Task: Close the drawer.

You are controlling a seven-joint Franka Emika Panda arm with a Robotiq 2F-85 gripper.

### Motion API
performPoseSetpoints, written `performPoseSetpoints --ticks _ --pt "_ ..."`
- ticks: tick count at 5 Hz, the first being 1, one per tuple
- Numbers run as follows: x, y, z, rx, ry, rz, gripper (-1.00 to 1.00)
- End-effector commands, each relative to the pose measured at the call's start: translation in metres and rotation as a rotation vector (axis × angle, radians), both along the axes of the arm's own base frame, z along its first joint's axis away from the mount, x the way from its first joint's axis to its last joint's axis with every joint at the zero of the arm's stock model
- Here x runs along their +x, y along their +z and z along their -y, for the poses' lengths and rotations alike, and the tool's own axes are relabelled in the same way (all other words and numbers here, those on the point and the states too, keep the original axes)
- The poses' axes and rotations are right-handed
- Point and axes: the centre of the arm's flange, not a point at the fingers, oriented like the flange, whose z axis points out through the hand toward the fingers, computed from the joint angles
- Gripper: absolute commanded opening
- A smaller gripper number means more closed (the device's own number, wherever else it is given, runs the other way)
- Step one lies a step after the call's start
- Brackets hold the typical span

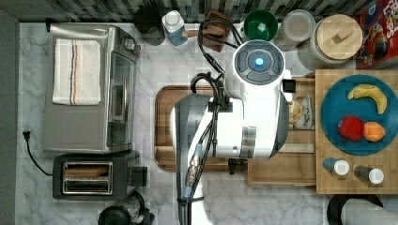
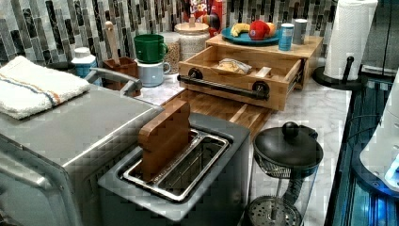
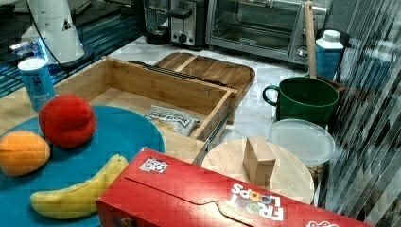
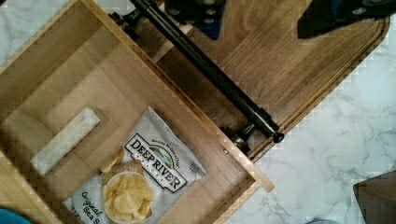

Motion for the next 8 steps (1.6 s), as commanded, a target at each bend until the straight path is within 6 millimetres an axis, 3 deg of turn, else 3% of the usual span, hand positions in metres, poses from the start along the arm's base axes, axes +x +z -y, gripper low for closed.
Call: performPoseSetpoints --ticks 1,2,3,5,6,7,8 --pt "0.001 -0.003 0.000 0.001 0.012 -0.006 -1.00" --pt "0.001 -0.003 0.000 0.001 0.011 -0.006 -1.00" --pt "0.002 -0.013 -0.021 -0.016 0.104 -0.038 1.00" --pt "-0.006 -0.043 -0.061 0.102 0.238 -0.036 1.00" --pt "-0.018 -0.061 -0.088 0.080 0.291 -0.016 1.00" --pt "-0.032 -0.088 -0.094 0.090 0.381 0.001 1.00" --pt "-0.046 -0.115 -0.098 0.104 0.463 0.009 -1.00"
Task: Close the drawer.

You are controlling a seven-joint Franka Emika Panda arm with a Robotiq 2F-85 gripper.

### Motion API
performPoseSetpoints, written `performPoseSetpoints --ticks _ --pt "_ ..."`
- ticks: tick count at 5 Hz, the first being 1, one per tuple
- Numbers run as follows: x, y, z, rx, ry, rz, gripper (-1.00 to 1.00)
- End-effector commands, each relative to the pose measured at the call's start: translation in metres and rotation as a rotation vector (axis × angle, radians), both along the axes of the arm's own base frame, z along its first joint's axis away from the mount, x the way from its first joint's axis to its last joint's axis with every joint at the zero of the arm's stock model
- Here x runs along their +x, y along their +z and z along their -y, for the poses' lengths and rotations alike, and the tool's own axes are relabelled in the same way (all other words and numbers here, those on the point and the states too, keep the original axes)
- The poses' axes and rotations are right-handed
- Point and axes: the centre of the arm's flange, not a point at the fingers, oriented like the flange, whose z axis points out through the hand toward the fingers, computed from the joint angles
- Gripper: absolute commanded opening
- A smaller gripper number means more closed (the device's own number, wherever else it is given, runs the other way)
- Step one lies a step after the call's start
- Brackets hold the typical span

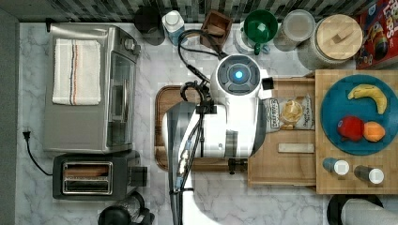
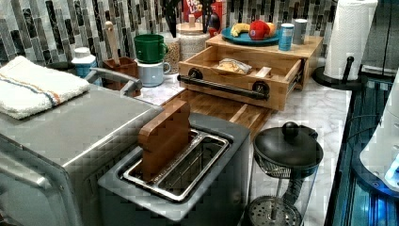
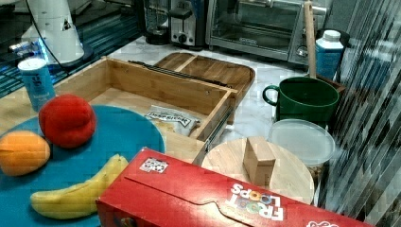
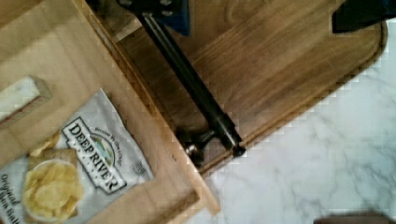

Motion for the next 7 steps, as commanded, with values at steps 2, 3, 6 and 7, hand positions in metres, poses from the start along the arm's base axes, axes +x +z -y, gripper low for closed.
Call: performPoseSetpoints --ticks 2,3,6,7 --pt "-0.063 -0.078 -0.092 0.016 0.297 -0.008 -1.00" --pt "-0.065 -0.095 -0.085 -0.046 0.349 -0.018 -1.00" --pt "-0.062 -0.129 -0.019 -0.107 0.527 -0.018 -1.00" --pt "-0.058 -0.132 0.000 -0.117 0.564 -0.003 -1.00"
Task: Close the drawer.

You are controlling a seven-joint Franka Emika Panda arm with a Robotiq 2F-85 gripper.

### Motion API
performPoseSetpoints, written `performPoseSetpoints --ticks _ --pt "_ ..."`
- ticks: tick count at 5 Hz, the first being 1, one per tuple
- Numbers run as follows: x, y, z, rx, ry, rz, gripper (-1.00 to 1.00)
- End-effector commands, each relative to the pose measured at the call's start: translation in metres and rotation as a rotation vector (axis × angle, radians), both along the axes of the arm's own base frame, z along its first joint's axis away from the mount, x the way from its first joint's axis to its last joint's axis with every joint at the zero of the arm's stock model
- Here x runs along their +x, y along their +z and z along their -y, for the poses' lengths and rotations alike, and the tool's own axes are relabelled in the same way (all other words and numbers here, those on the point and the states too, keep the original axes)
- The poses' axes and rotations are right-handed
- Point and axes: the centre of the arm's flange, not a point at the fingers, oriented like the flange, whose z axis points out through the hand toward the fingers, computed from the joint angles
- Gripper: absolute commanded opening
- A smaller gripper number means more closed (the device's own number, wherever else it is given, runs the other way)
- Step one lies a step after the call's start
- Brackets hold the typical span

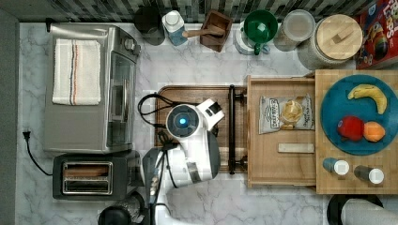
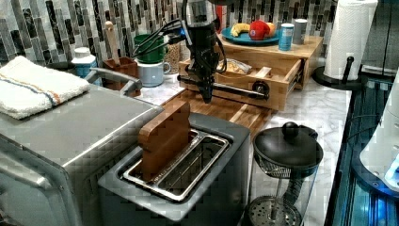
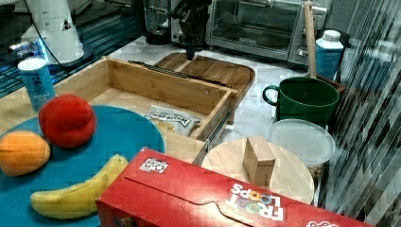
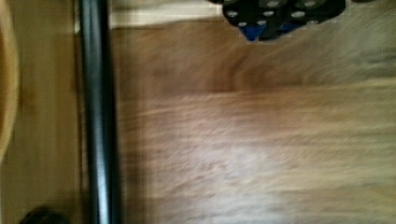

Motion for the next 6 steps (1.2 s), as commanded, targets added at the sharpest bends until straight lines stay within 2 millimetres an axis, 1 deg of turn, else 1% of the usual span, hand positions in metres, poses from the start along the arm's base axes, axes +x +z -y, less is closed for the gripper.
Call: performPoseSetpoints --ticks 1,2,3,4,6 --pt "0.024 0.006 0.087 -0.036 0.087 0.057 -1.00" --pt "0.032 0.007 0.109 -0.035 0.129 0.059 -1.00" --pt "0.035 0.000 0.130 -0.041 0.164 0.087 -1.00" --pt "0.037 0.006 0.165 -0.058 0.218 0.095 -1.00" --pt "0.042 0.029 0.244 -0.054 0.286 0.073 -1.00"
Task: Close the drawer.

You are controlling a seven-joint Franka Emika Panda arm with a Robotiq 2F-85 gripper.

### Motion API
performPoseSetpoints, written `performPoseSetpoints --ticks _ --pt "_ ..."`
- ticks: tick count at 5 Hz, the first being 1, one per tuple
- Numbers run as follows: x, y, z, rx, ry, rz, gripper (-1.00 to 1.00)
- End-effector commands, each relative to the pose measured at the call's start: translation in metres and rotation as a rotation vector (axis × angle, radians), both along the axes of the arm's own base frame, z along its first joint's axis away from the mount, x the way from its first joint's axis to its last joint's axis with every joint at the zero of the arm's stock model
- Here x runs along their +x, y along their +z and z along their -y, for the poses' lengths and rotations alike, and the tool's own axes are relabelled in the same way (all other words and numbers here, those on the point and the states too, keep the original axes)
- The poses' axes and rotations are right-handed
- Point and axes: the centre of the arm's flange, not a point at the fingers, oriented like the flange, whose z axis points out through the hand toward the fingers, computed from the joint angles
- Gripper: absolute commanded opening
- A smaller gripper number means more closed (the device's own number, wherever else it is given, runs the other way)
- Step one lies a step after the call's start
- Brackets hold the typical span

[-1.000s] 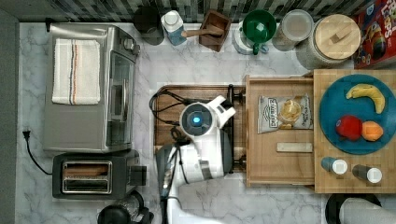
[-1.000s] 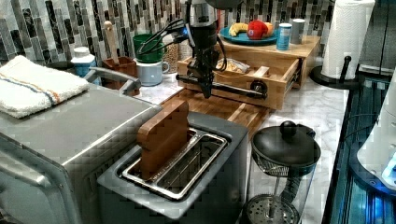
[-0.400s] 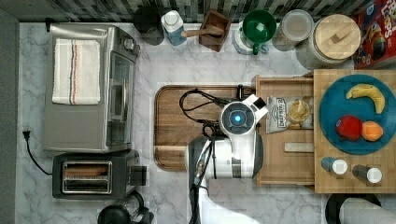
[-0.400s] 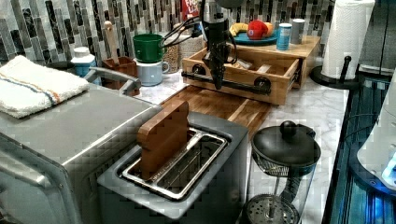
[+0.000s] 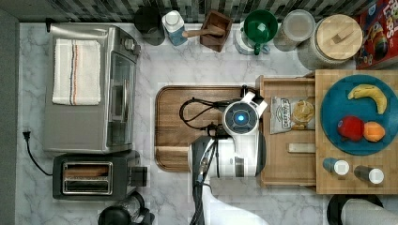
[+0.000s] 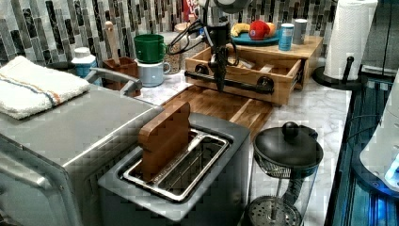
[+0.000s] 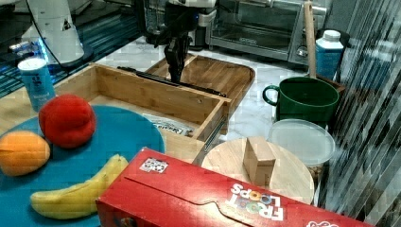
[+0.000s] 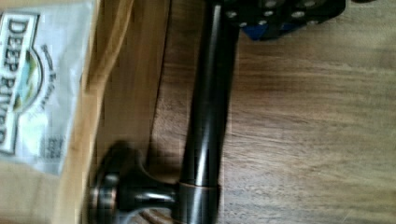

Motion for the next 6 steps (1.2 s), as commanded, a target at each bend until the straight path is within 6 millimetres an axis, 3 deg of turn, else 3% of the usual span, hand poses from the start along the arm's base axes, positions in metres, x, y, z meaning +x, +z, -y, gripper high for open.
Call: performPoseSetpoints --ticks 1,3,4,5,6 --pt "0.033 0.051 0.164 -0.031 0.017 0.102 -1.00" --pt "0.026 0.050 0.227 -0.068 -0.100 0.153 -1.00" --pt "0.015 0.065 0.264 -0.110 -0.087 0.156 -1.00" --pt "0.011 0.080 0.285 -0.137 -0.076 0.124 -1.00" --pt "0.007 0.088 0.281 -0.122 -0.094 0.103 -1.00"
